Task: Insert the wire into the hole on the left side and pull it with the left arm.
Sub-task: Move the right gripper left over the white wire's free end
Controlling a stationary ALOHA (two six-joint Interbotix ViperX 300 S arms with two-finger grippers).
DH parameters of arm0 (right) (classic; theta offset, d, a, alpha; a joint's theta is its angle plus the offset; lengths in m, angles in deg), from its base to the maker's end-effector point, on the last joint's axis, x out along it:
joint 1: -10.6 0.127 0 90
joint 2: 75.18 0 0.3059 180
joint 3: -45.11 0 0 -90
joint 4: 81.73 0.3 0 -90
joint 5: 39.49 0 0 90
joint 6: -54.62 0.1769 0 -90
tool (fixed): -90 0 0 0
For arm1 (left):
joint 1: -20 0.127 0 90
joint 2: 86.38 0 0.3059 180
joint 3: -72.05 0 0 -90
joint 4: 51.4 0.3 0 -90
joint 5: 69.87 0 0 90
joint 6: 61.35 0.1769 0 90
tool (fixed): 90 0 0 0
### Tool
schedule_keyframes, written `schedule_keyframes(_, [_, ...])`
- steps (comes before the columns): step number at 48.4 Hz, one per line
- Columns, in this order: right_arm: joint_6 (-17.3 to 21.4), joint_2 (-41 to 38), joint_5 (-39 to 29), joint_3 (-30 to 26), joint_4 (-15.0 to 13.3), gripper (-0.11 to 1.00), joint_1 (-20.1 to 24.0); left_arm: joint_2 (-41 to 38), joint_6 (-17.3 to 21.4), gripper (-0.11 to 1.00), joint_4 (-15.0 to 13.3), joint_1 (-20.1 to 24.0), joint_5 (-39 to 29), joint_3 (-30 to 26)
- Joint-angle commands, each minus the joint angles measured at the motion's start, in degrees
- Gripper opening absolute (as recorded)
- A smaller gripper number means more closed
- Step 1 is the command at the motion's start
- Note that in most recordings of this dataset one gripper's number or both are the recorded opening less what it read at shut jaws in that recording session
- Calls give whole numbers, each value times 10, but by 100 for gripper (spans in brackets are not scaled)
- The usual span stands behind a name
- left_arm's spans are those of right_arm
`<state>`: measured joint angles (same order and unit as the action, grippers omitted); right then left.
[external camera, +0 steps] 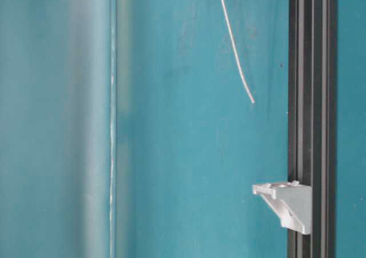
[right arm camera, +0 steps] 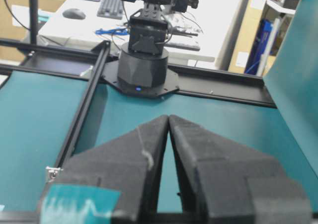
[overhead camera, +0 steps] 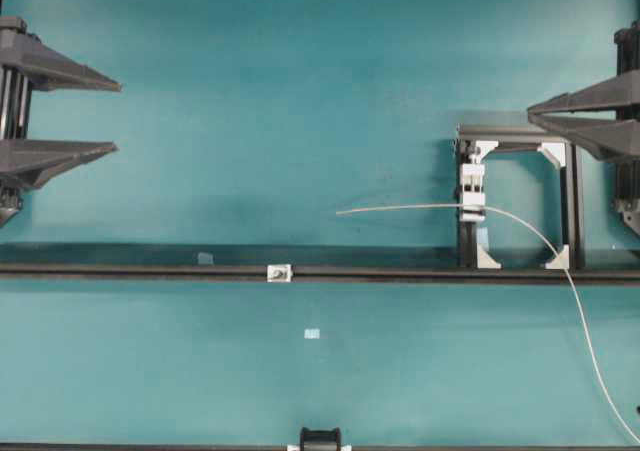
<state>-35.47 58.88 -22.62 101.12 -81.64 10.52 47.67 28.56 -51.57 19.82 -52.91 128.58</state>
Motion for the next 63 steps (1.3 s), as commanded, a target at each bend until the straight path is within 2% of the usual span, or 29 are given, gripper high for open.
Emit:
schedule_keyframes(1, [2,-4,4,1,0,24,-2,-4,-1,24,-19,1,5,-7])
schedule_keyframes(3, [2,-4,5,5,1,22,-2,-5,-3,22,-19,1,5,-7])
schedule_keyframes(6, [2,-4,6,11,1,10,-3,-7,-5,9,-19,1,7,-7])
schedule_keyframes(9, [2,-4,7,16,0,2,-3,-11,-7,-1,-20,1,7,-6])
schedule_keyframes(15, [3,-4,7,27,0,2,-2,-28,-9,-10,-20,1,7,-3])
schedule_keyframes(23, [3,-12,17,35,1,2,-3,-78,-9,-9,-21,15,18,4])
schedule_keyframes(27, [3,-22,26,39,1,2,-4,-93,-9,-2,-21,23,31,9])
schedule_keyframes(31, [3,-30,33,42,1,2,-4,-98,-8,10,-21,29,50,18])
schedule_keyframes(36, [4,-39,36,47,2,19,-4,-97,-5,34,-21,31,68,33])
schedule_keyframes(41, [12,-46,36,53,6,48,-4,-98,-3,66,-21,31,73,42])
schedule_keyframes(47, [33,-54,36,54,7,83,-4,-105,-1,67,-21,31,74,46])
schedule_keyframes(49, [40,-59,36,54,7,86,-4,-109,0,67,-20,31,74,46])
schedule_keyframes(63, [83,-120,49,50,7,85,-4,-185,0,76,-20,32,105,43])
